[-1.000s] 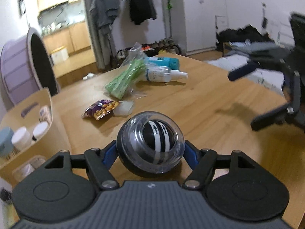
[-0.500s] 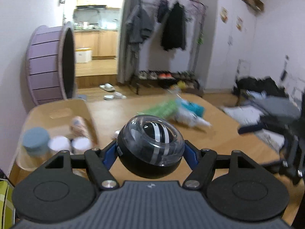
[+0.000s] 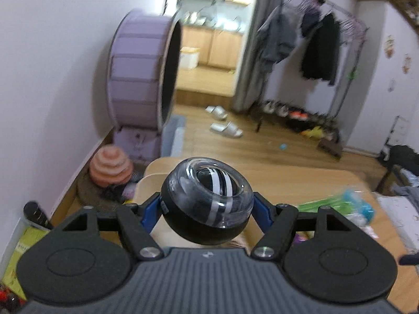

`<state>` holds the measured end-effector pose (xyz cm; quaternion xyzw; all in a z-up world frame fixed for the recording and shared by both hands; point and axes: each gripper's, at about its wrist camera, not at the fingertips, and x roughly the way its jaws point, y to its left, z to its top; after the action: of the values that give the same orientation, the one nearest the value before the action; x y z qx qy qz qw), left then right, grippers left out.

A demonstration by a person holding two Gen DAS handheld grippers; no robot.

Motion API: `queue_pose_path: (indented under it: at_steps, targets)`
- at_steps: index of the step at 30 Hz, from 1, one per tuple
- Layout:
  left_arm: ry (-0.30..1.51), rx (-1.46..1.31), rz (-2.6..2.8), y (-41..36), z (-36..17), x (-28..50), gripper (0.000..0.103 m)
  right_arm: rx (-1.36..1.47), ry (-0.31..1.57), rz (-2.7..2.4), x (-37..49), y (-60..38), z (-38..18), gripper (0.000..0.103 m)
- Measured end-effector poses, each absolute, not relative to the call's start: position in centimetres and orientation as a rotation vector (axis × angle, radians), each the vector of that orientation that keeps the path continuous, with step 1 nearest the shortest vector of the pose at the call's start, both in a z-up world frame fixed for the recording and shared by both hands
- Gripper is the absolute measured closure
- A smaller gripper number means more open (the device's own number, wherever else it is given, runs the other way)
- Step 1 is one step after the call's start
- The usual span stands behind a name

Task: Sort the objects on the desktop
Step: 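Carry the wrist ball with the left gripper over the basket and lower it, then open the left gripper to release the wrist ball into the basket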

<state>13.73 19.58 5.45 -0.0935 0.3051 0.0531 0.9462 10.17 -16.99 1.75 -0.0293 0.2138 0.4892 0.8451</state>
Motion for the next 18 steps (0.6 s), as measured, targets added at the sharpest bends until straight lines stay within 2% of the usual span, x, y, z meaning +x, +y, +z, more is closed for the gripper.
queue_pose_path:
  at_steps: [7, 11, 18]
  targets:
    - [0.739, -0.195, 0.169, 21.3, 3.0, 17.0, 0.032, -0.068, 0.472, 1.04, 10.4, -16.3, 1.3, 0.0]
    - [0.767, -0.11, 0.18, 20.9, 2.9, 17.5, 0.032, -0.065, 0.485, 1.024, 10.7, -16.5, 1.1, 0.0]
    - [0.672, -0.037, 0.198, 20.0, 5.3, 15.7, 0.027, -0.076, 0.498, 1.025, 10.9, -16.2, 0.8, 0.0]
